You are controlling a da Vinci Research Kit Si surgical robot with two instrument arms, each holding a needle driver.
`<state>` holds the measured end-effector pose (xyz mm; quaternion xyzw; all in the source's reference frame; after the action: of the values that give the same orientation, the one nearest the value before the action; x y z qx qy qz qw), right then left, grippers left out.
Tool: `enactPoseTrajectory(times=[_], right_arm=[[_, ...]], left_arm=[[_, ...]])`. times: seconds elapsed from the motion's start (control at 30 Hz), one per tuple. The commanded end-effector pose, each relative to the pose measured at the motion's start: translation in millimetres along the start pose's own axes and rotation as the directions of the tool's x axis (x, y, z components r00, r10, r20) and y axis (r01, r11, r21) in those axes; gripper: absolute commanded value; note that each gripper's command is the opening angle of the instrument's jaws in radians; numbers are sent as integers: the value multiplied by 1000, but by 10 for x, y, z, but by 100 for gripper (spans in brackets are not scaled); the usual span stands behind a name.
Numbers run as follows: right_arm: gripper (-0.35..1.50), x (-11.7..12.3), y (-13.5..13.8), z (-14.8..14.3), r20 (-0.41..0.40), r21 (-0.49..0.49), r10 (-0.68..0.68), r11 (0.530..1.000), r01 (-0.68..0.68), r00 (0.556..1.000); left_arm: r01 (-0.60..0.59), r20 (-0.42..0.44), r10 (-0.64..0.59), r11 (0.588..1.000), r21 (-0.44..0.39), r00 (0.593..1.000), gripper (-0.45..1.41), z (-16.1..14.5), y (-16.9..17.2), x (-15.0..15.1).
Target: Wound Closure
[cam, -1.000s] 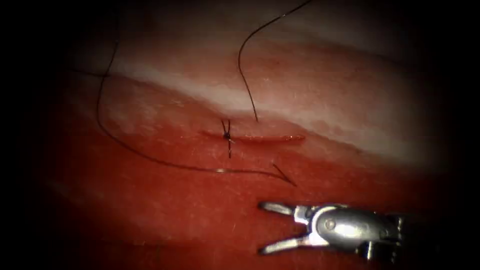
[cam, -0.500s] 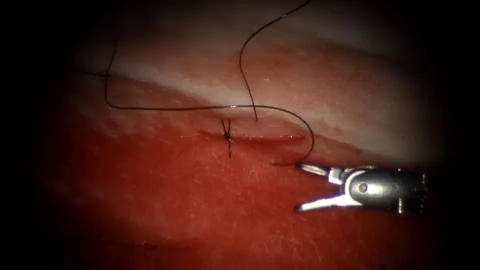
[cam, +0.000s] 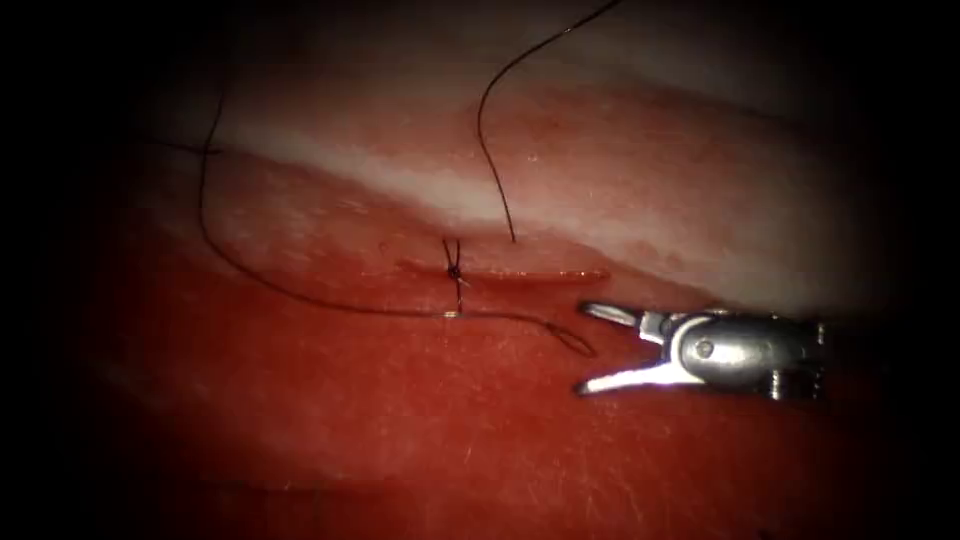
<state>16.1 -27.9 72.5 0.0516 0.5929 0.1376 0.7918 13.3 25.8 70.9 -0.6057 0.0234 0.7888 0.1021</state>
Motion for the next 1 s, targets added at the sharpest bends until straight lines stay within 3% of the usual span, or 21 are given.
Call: enactPoseTrajectory(times=[0.03,0.1,0.13,0.2,0.23,0.4,0.63,1.0], right_arm=[[138,-4,-3,16,-5,2,-2,1000,2,1000],[128,-5,-3,17,-6,8,2,1000,-2,1000],[86,-5,-4,17,-12,48,37,998,-36,999],[-16,-4,-5,13,21,93,69,993,-71,997],[-35,-2,-6,10,32,94,76,993,-78,997],[-35,10,-10,2,40,92,90,991,-94,995],[-35,38,-42,-1,38,128,90,987,-94,995],[-35,91,-130,-5,14,209,38,977,-40,999]], left_arm=[[-4,-1,4,1000,0,1000,-45,5,-6,-5],[2,-1,-2,1000,0,1000,-45,6,-5,-6],[2,-1,-2,1000,1,1000,-45,6,-5,-6],[2,-1,-2,1000,1,1000,-45,6,-5,-6],[2,-1,-2,1000,1,1000,-45,6,-5,-6],[1,1,-1,1000,0,1000,-45,8,-6,-7],[4,7,-4,1000,-5,1000,-45,12,-5,-11],[8,13,-8,1000,-10,1000,-45,15,-4,-13]])
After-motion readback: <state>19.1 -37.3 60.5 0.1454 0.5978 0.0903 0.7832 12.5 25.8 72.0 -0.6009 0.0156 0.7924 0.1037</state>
